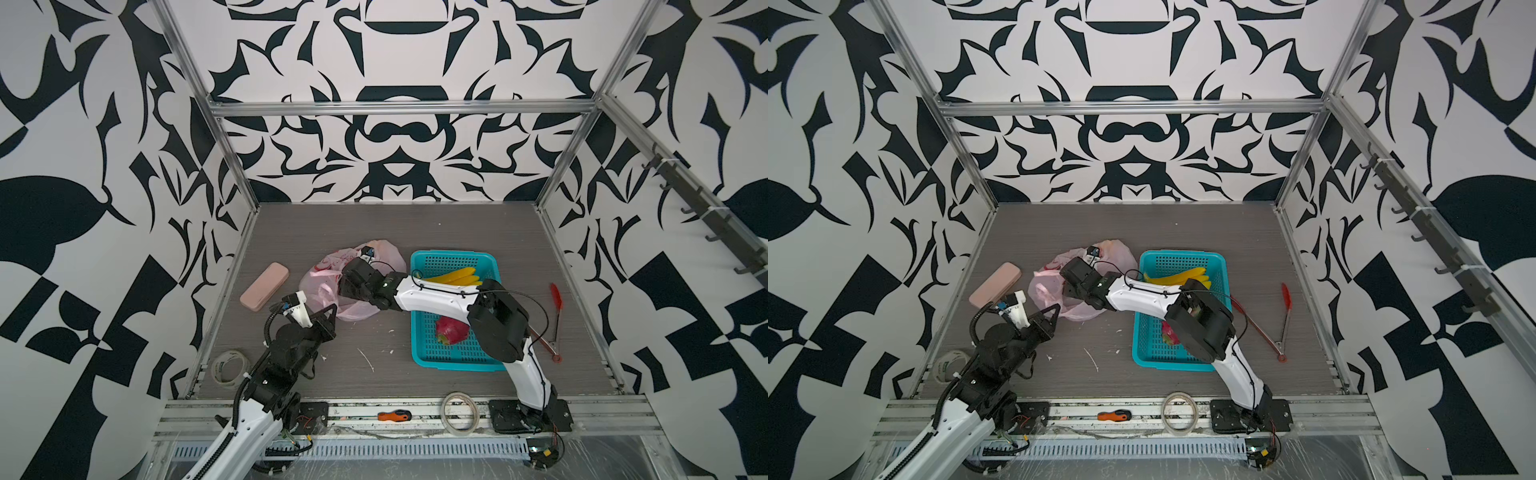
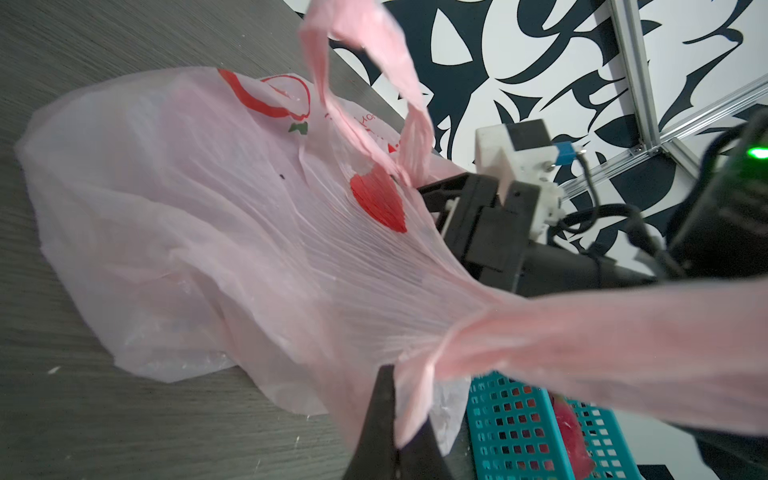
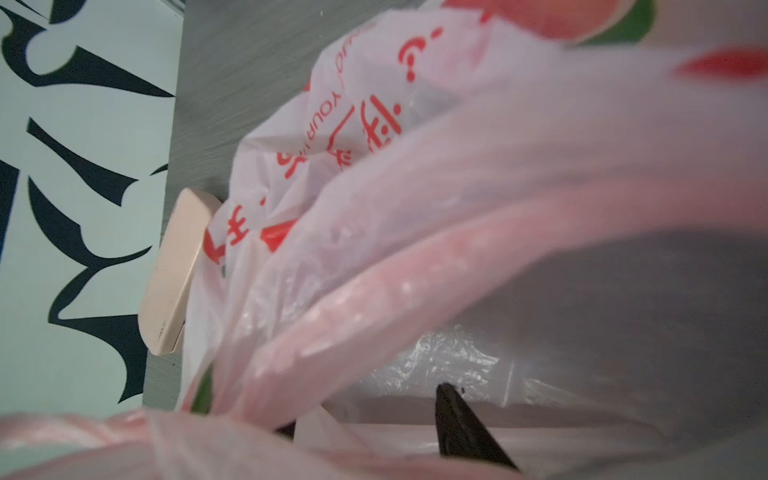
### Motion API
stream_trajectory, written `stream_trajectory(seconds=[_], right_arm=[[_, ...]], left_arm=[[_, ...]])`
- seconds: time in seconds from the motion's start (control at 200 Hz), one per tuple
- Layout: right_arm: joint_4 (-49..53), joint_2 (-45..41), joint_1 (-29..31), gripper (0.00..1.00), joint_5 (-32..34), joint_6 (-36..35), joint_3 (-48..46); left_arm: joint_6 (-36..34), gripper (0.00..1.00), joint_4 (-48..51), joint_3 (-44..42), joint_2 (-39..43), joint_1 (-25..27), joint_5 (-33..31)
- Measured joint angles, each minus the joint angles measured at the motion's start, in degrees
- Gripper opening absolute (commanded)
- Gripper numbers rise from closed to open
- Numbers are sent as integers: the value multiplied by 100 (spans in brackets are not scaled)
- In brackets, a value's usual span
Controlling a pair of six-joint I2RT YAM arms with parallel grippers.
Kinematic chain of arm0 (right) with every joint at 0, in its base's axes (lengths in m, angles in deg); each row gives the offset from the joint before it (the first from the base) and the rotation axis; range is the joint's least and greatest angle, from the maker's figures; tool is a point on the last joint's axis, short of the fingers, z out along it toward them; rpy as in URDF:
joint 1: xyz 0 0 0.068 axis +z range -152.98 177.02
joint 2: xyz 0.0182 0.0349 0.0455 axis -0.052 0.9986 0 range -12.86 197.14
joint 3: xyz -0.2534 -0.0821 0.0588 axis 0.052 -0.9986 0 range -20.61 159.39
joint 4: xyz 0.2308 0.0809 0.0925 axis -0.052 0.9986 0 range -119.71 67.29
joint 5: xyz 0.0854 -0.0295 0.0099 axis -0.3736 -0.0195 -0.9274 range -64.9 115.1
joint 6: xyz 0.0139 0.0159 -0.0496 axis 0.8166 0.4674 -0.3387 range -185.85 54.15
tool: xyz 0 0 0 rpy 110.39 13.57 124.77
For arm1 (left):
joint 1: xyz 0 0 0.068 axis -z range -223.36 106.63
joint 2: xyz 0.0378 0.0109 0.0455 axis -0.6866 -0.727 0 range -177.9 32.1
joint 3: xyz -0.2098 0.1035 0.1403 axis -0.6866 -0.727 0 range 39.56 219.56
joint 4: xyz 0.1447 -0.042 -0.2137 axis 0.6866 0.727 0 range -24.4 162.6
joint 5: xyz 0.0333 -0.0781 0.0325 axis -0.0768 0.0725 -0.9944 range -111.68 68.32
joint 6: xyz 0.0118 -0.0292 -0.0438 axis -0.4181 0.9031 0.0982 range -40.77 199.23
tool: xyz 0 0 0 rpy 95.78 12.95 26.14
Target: Untie the knot of the plastic bag and take out the fruit
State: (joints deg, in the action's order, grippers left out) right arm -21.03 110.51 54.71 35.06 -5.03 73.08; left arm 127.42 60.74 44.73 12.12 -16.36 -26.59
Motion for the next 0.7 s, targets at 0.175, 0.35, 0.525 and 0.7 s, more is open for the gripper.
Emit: stream_trajectory(seconds=[0.175,0.35,0.525,0.7], right_arm=[[-44,245,-35,65,-227,201,55],[-125,345,-72,66,-332,275,162],[-173,345,-85,66,-378,326,173],[-264,345,-87,66,-444,328,173]], left_arm=[[-4,0,7,-11,15,0,20],[-2,0,90,-15,85,0,15],[-4,29,420,-9,87,0,-136],[-111,51,837,297,-122,0,-315]])
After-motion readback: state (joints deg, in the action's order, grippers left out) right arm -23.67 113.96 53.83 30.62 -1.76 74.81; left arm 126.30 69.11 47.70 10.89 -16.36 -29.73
